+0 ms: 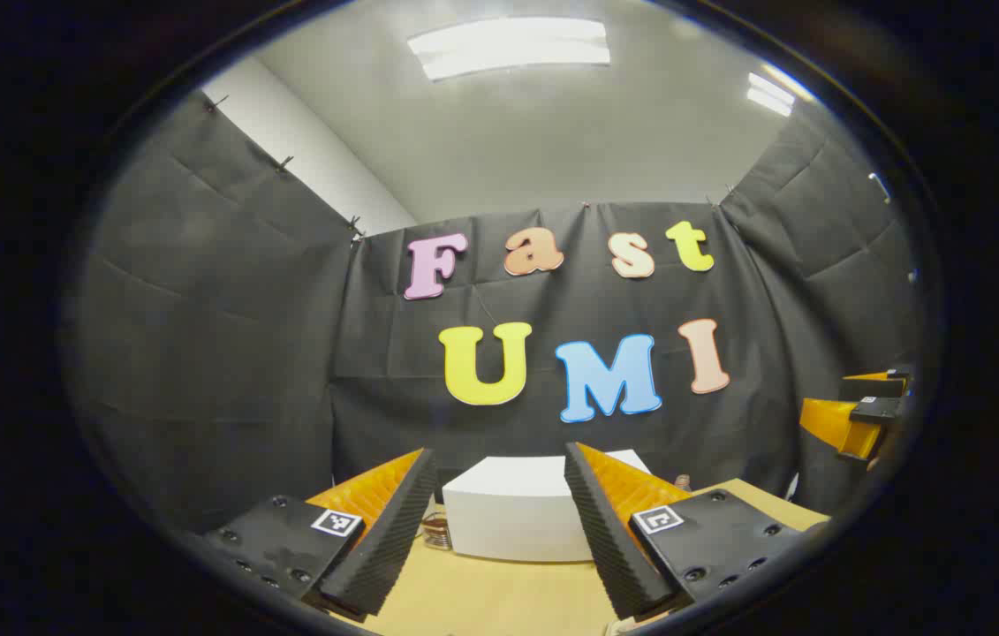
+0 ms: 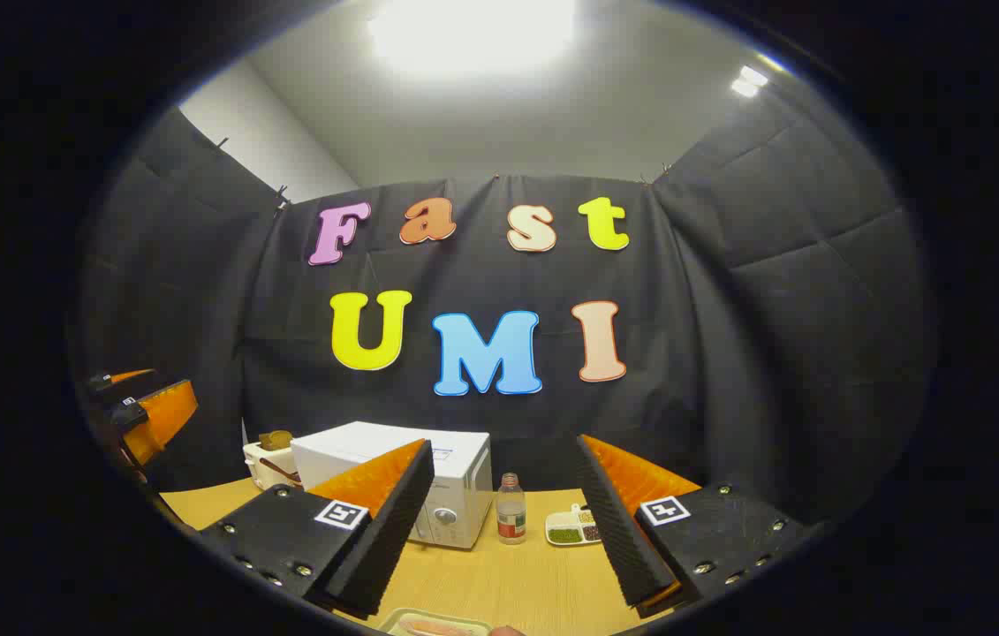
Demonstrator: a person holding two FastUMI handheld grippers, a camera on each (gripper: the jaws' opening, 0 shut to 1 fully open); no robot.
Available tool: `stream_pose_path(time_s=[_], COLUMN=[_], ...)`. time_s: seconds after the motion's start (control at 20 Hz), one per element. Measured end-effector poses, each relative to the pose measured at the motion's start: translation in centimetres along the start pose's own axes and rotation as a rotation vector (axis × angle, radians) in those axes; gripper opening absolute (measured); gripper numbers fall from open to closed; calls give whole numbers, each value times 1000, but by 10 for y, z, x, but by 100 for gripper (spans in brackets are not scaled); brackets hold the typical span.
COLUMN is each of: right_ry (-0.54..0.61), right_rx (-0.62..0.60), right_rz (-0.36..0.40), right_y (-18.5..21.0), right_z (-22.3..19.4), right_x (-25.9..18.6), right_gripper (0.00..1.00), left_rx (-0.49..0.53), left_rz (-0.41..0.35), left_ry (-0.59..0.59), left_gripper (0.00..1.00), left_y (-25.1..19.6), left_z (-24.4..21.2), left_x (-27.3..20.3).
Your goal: Open the microwave oven with the left hand, put the food in, and close the microwave oven.
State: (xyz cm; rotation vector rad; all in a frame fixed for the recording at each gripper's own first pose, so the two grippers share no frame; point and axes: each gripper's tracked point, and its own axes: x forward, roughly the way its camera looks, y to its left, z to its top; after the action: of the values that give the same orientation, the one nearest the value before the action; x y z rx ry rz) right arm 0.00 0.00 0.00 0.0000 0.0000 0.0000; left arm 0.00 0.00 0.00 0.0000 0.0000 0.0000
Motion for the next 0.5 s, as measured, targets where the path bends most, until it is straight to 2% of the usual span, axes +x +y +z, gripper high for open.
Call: stream_pose_path(time_s=[0.5], right_ry=[-36], right_rx=[-29], right_rz=[-4], right_y=[3], right_z=[14], right_x=[-3], right_gripper=[96], left_rx=[-56], left_rz=[22], left_ry=[11], left_gripper=[94], left_y=[16], left_z=[-8], left_x=[13])
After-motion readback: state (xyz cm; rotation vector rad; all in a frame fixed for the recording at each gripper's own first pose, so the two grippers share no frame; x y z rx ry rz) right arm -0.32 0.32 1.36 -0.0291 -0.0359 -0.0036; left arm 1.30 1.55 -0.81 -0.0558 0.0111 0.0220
